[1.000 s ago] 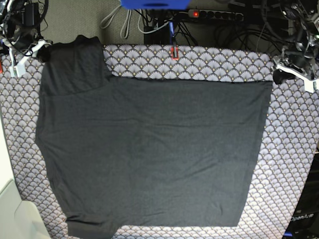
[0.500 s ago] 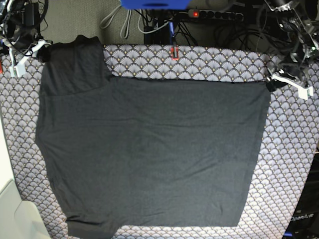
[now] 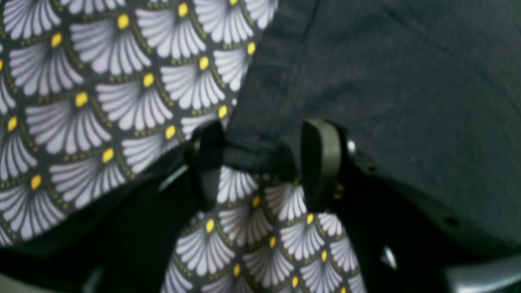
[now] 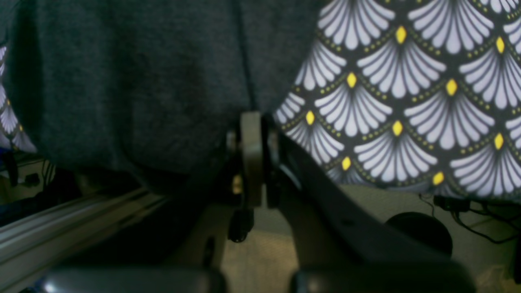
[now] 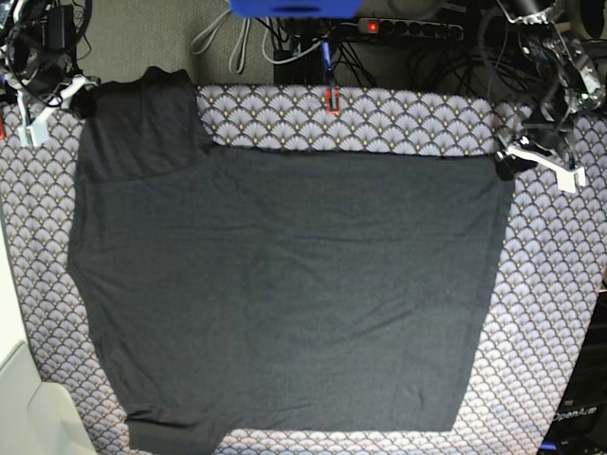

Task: Fold the T-shirt properly
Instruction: 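Move the left gripper to the other shoulder corner and grasp it, then lift both shoulder corners and pull them toward the hem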

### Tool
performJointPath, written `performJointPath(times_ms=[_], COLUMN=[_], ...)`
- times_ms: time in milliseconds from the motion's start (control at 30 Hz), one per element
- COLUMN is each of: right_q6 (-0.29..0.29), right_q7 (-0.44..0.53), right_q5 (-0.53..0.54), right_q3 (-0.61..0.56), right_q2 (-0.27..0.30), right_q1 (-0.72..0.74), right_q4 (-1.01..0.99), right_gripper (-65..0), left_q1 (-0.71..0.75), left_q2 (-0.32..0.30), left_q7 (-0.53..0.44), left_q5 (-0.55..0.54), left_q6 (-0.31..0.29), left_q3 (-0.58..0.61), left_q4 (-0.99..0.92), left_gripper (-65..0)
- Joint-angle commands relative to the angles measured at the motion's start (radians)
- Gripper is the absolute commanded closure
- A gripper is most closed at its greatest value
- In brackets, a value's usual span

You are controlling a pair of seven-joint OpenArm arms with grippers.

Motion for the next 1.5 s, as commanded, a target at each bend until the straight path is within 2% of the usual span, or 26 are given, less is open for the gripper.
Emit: performJointPath(times_ms=[0,633,733,800,1033,1100,1467], right_q6=[-0.001,-0.001,-0.001,-0.001,-0.001,-0.001,-0.001], right_q7=[-0.051,-0.053,-0.053,-0.053,-0.053,-0.053,-0.047], right_q5=[-0.042,-0.042,-0.042,-0.042,-0.042,-0.042,-0.042], right_q3=[-0.001,-0.001,-0.001,-0.001,-0.001,-0.001,0.010], right_q2=[0.010,0.010,0.010,0.010,0.010,0.010,0.026], right_q1=[-0.012,-0.013,-0.013,-0.013,-0.013,-0.013,-0.018], right_q4=[-0.001,-0.001,-0.001,-0.001,-0.001,-0.001,0.047], right_gripper=[0.0,0.0,0.0,0.0,0.0,0.0,0.0], left_q1=[-0.006,-0.007,-0.004,-0.004,-0.004,-0.004,-0.003], left_q2=[-0.013,0.030,0.030,0.030,0.028,0.028,0.012], left_q7=[-0.005,-0.017,-0.015,-0.015,-0.014,-0.014,-0.014], left_q5=[-0.006,0.186,0.183,0.183,0.182,0.182,0.183], left_q6=[-0.002,-0.002,-0.005,-0.008,-0.010,-0.010,-0.010], left_q3=[-0.006,-0.001,-0.001,-0.001,-0.001,-0.001,-0.006], left_q4=[0.004,-0.002,-0.013,-0.026,-0.071,-0.071,-0.062], left_gripper=[-30.8,-30.7,-30.6,-27.5,-4.2,0.0,-0.6])
